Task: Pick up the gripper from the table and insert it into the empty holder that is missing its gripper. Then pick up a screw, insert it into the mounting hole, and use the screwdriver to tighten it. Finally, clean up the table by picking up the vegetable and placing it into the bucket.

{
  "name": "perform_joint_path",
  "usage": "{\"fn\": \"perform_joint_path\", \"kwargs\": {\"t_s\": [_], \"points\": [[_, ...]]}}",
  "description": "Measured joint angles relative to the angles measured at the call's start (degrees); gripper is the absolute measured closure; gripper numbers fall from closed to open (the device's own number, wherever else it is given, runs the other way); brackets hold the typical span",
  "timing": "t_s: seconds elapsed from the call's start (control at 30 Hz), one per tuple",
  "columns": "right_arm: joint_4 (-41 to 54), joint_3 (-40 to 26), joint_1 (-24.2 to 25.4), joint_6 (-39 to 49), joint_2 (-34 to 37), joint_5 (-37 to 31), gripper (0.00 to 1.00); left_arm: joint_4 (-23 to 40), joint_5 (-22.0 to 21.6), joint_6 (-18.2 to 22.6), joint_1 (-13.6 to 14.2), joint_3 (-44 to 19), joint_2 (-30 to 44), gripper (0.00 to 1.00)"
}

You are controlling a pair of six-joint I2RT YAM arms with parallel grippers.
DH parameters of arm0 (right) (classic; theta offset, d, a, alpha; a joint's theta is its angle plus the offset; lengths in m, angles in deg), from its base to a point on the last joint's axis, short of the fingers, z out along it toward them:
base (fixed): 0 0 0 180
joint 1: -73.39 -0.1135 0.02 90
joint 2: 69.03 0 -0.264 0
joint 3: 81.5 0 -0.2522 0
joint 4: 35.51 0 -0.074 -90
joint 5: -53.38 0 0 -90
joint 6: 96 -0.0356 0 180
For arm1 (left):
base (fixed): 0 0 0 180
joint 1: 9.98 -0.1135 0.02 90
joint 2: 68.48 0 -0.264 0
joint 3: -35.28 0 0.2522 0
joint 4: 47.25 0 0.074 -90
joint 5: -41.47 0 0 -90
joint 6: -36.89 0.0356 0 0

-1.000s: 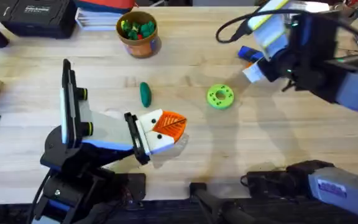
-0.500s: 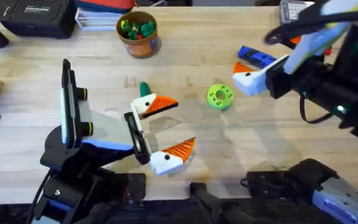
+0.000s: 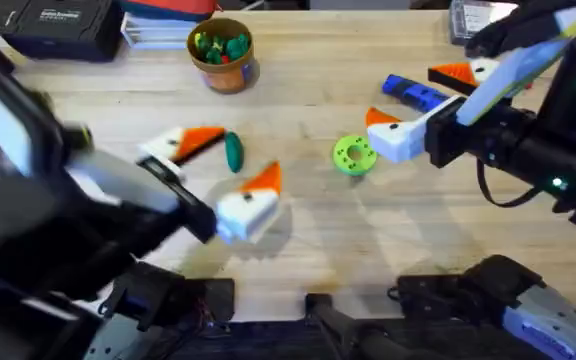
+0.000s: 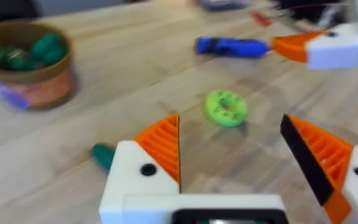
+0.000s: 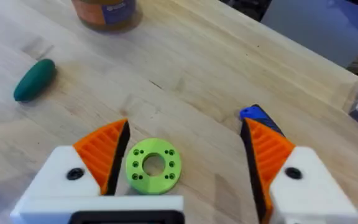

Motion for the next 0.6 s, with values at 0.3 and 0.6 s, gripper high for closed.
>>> {"fn": "perform_joint_path", "kwargs": {"t_s": [0.3,0.6], "points": [[0.00,0.00,0.00,-0.29,0.00,0.39,0.007,17.97,-19.05,0.25,0.00,-22.32,30.97,0.016],[0.40,0.00,0.00,-0.45,0.00,0.41,0.007,11.78,-20.71,-4.60,0.00,-24.38,51.89,0.015]]}}
